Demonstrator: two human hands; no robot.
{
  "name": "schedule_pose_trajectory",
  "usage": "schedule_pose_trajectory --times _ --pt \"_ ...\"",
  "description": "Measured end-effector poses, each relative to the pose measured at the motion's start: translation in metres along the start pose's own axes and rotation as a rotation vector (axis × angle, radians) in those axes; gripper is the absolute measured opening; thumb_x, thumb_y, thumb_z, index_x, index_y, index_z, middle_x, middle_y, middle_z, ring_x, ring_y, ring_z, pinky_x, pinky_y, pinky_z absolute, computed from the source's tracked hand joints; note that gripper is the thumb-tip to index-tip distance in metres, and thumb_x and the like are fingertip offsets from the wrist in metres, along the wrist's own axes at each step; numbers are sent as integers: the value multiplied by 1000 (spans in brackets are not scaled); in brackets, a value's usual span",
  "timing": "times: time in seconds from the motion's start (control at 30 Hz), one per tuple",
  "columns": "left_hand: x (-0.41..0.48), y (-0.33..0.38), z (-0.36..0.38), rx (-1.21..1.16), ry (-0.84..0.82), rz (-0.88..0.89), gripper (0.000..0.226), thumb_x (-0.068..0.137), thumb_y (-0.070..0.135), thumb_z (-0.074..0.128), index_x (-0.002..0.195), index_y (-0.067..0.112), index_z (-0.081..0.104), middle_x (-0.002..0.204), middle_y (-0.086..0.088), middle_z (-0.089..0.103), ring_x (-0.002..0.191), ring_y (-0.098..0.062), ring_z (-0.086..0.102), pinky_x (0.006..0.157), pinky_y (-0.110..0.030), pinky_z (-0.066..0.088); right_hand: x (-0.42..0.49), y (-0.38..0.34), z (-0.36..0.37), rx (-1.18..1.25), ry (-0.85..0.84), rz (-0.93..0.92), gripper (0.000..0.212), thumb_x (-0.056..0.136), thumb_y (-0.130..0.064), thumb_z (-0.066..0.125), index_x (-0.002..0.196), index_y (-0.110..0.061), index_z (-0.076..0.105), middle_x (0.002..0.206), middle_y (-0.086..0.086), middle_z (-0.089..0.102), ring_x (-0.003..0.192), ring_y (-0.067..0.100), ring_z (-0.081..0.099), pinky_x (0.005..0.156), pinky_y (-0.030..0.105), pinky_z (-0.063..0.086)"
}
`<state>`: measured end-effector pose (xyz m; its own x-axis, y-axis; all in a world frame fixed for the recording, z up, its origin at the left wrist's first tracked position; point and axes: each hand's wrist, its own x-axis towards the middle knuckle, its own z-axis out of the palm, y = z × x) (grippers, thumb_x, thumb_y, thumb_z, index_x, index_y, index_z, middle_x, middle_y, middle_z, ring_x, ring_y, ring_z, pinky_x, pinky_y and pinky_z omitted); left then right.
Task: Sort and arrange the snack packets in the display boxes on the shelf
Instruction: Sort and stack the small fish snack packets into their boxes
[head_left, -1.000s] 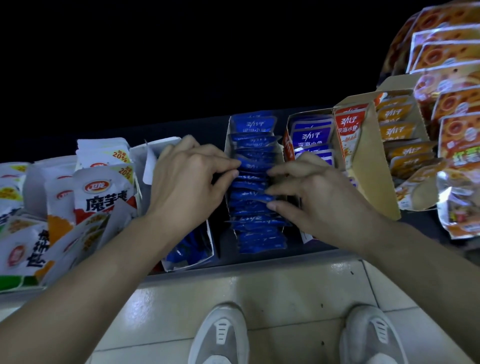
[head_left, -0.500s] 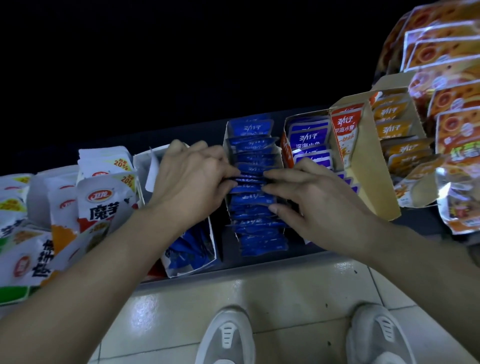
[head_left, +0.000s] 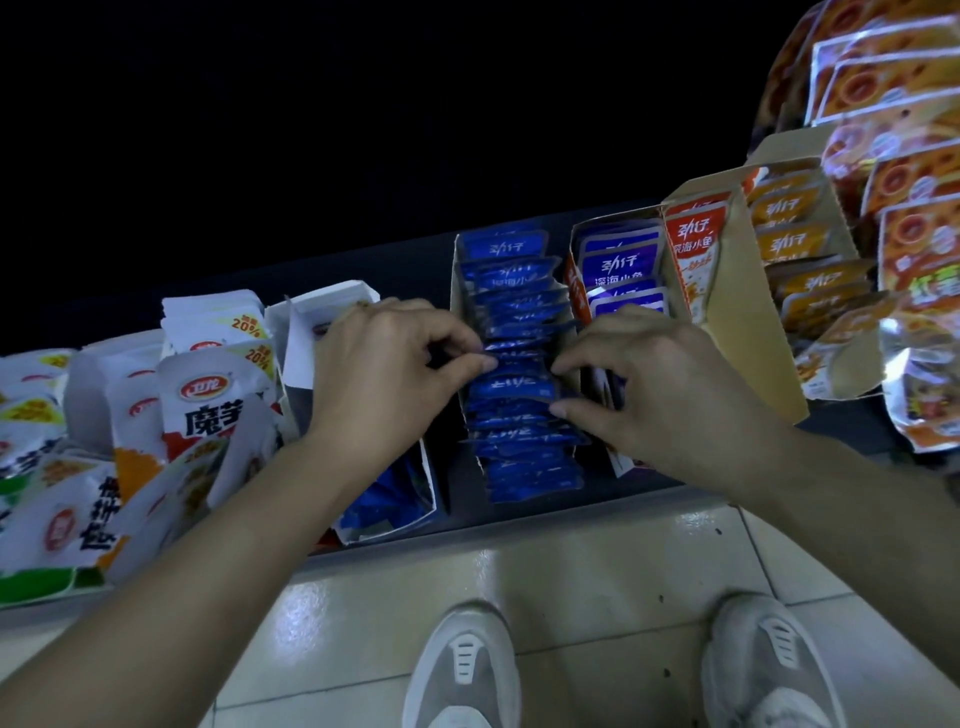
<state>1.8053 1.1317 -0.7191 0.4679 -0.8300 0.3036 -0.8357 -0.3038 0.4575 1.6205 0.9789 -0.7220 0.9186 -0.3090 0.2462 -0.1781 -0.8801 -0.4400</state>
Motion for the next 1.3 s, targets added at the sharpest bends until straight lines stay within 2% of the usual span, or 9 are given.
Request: schedule_pose_trajectory --times 0.13,0.2,0.37,0.6,0.8,0.9,1.0,1.1,1.3 --pt "-7 2 -4 45 -7 26 28 80 46 81 100 27 76 83 18 65 69 -5 52 63 -20 39 -4 -1 5 -90 21 -100 17 82 -21 80 96 -11 77 84 3 73 77 23 66 68 31 53" --pt "-13 -2 -9 62 -15 54 28 77 41 82 95 23 70 81 17 61 69 -6 52 63 -15 36 -6 -1 7 -103 10 -143 11 86 -19 75 93 -10 77 82 4 73 75 23 66 67 32 54" --pt "-22 -12 -3 250 26 225 17 81 30 83 94 20 80 84 4 75 76 -25 66 72 -35 47 -11 1 11 -112 29 -174 15 83 -16 77 96 -8 77 84 5 73 75 24 66 71 32 53" --pt "-16 -20 0 243 3 249 18 90 37 70 94 25 82 86 9 76 75 -21 64 66 -30 44 -12 9 17 -169 85 -174 14 83 -8 76 97 -7 77 81 8 73 71 30 67 70 40 56" --pt "-11 -16 3 297 -5 252 10 92 33 73 90 26 81 82 9 73 72 -20 64 60 -27 40 -13 6 16 -64 157 -72 14 88 -16 64 94 -9 75 86 5 72 76 25 66 69 27 49" --pt "-8 -13 5 315 22 287 12 92 29 69 89 24 79 80 7 71 72 -22 64 59 -26 34 -18 2 12 -10 225 -70 12 90 -16 66 95 -7 73 88 5 70 82 23 66 68 30 54" --pt "-9 -10 2 268 55 264 16 98 32 64 93 25 78 85 9 70 77 -18 63 58 -26 31 -22 1 11 -14 246 -88 12 88 -16 69 93 -6 74 87 5 71 82 22 66 68 33 55" --pt "-11 -7 -2 147 75 239 19 100 35 62 96 25 78 89 11 72 78 -15 63 56 -32 44 -19 1 10 -22 264 -90 12 87 -17 70 93 -7 74 86 6 71 82 25 67 70 37 55" --pt "-15 -1 2 -45 64 108 15 95 34 67 98 27 79 73 20 57 74 -8 58 66 -36 51 -9 -1 19 -1 253 -50 11 82 -18 75 88 -10 78 80 4 75 71 22 68 70 38 56"
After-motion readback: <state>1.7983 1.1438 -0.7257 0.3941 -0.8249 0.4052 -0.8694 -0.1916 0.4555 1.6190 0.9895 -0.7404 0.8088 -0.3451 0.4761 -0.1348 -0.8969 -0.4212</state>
